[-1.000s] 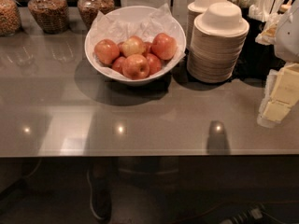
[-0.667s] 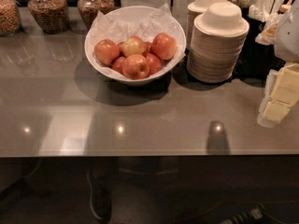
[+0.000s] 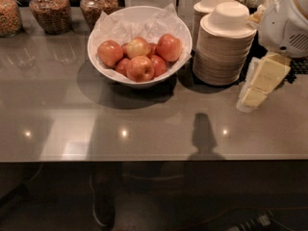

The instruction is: Pick apple from white bowl

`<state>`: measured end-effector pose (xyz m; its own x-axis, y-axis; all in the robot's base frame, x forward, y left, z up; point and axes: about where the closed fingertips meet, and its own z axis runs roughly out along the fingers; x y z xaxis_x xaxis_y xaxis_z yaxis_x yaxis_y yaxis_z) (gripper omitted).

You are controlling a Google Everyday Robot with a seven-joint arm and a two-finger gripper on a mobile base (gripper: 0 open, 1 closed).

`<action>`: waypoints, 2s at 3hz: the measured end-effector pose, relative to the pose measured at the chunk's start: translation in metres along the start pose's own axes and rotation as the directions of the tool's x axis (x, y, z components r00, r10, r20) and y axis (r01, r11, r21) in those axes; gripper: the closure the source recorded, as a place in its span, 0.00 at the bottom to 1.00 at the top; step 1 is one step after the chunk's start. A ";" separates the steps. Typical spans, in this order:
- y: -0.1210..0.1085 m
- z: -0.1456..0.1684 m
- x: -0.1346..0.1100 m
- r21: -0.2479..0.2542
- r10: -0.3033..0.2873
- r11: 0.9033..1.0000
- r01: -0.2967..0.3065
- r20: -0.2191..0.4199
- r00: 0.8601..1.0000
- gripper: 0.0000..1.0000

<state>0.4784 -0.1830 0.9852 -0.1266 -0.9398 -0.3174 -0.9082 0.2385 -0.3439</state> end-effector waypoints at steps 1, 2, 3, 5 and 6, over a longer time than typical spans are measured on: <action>-0.031 0.018 -0.034 0.047 -0.067 0.997 0.063 0.099 0.993 0.00; -0.064 0.043 -0.061 0.071 -0.144 0.989 0.133 0.188 0.972 0.00; -0.093 0.067 -0.085 0.075 -0.217 0.976 0.205 0.245 0.945 0.00; -0.138 0.098 -0.136 0.066 -0.239 0.971 0.230 0.304 0.922 0.00; -0.141 0.101 -0.133 0.090 -0.237 0.971 0.220 0.303 0.923 0.00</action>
Offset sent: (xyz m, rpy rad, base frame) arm 0.1391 0.0788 -0.0016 0.1806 -0.1973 0.2836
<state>0.6638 -0.0665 0.9868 0.2195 -0.8497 -0.4793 -0.8740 0.0471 -0.4837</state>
